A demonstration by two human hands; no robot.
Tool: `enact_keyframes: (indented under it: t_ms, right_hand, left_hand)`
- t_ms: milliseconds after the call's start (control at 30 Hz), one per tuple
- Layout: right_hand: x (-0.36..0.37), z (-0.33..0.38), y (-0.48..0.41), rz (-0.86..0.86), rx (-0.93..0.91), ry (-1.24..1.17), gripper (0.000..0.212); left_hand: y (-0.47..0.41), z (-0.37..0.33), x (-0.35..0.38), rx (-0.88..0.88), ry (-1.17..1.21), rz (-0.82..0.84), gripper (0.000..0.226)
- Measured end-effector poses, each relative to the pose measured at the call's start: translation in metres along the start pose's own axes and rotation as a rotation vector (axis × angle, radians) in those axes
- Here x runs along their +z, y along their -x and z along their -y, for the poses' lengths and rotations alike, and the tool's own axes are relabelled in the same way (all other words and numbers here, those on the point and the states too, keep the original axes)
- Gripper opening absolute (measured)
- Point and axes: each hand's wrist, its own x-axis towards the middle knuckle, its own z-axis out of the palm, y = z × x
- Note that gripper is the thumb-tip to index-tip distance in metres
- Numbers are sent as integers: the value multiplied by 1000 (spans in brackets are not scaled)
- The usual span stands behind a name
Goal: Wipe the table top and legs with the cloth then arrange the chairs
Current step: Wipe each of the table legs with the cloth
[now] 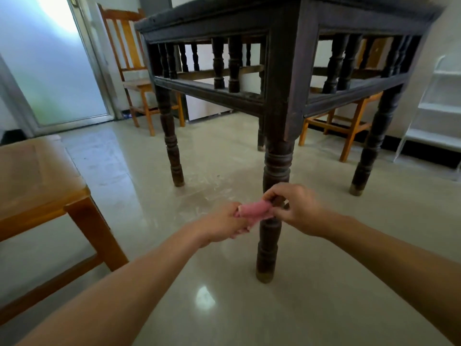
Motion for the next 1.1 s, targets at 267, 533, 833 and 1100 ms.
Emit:
enact_keyframes:
  t_ms: [267,533,833,1100]
  right_hand:
    - [-56,-10,-20,-721,19,183,52]
    - [-37,6,-27,-357,65,-159,83]
    - [-34,-7,-30,-343,34,-201,80]
    - [-33,-8,-32,-332,61,-212,86]
  left_hand:
    - [-39,-25,11,128,-320,-701,16]
    - [-18,6,51,227,-625,-351,33]
    - [-29,8,55,347,-943,-196,39]
    - [-48,-27,15,285,-506,-612,31]
